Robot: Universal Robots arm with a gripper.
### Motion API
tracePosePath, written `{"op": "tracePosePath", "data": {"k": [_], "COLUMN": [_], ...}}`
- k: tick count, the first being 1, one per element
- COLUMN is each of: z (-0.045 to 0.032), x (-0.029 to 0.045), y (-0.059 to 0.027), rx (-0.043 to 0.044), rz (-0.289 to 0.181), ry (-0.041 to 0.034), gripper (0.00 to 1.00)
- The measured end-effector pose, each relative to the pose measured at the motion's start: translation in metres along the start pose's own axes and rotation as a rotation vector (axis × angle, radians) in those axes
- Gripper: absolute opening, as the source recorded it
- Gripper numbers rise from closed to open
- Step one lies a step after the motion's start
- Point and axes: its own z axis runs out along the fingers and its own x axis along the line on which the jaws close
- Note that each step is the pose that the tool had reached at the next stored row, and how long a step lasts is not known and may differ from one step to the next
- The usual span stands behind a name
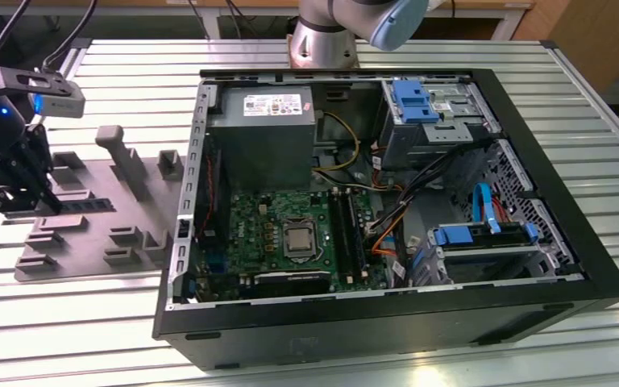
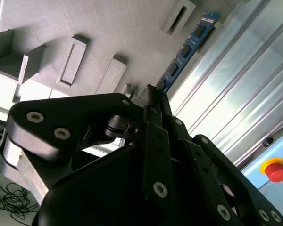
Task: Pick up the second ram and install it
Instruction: 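Pick up the second ram and move it above second insertion slot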
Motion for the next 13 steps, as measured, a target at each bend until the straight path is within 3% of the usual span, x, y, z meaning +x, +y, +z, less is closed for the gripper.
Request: {"op": "tracePosePath", "data": {"k": [5,13], "z": [-0.006,-0.0376], "x": [0.0003,0.0014], "y": [-0.0001,-0.0002], "rx": [0.0002,0.0001], "rz": [0.0,0.0], "ry": [-0.0002,0.0], "gripper": [0.14,0.14]}}
